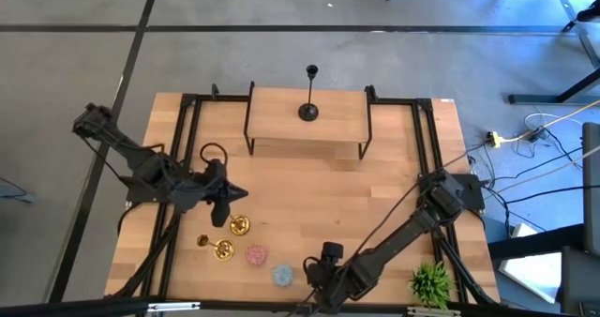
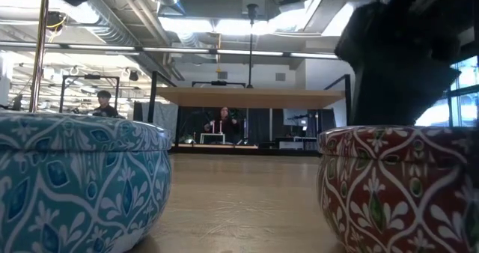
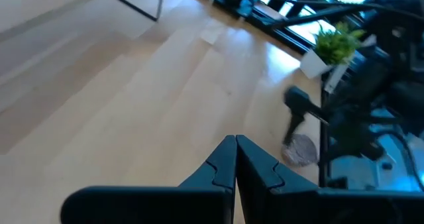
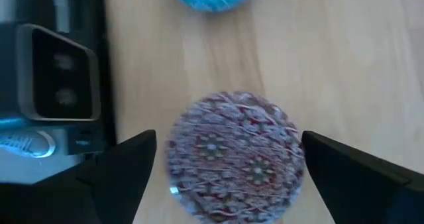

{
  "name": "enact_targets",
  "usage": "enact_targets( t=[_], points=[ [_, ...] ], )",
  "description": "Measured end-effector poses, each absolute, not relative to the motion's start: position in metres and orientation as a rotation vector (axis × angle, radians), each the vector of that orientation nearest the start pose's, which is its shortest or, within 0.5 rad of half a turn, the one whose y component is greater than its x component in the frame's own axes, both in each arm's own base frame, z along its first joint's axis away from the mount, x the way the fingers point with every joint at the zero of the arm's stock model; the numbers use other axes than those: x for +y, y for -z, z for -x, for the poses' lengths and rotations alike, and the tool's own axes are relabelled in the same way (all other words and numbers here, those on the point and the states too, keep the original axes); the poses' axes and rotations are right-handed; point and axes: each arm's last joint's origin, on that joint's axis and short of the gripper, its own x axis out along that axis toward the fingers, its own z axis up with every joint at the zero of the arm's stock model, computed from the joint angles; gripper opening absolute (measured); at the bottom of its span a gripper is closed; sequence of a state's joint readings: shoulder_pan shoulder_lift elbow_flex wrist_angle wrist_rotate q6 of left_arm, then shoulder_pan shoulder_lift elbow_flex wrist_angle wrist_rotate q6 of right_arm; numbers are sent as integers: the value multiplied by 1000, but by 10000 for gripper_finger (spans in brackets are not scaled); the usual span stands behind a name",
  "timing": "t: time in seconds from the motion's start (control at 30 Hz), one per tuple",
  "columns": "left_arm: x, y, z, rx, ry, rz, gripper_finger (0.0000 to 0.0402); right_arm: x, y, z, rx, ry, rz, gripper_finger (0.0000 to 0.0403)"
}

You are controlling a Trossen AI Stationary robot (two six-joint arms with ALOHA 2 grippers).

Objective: Pick & Place candle stick holders
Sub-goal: Put the red candle on the shelf

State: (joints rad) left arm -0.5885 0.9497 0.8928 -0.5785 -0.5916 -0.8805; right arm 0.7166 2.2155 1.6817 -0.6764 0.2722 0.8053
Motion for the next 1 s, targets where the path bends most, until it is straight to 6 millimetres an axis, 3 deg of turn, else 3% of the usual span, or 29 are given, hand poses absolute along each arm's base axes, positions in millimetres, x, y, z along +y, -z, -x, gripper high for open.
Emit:
enact_targets(
  t=[0.27, 0.6, 1.0],
  points=[
    [-102, -310, -159, 518, -120, 433, 1, 287, -144, -353, 1127, 144, -223, 378],
    [-102, -311, -157, 514, -104, 399, 2, 284, -142, -353, 1229, 112, -303, 378],
    [-102, -311, -157, 513, -102, 382, 2, 279, -142, -357, 1214, 138, -307, 375]
  ],
)
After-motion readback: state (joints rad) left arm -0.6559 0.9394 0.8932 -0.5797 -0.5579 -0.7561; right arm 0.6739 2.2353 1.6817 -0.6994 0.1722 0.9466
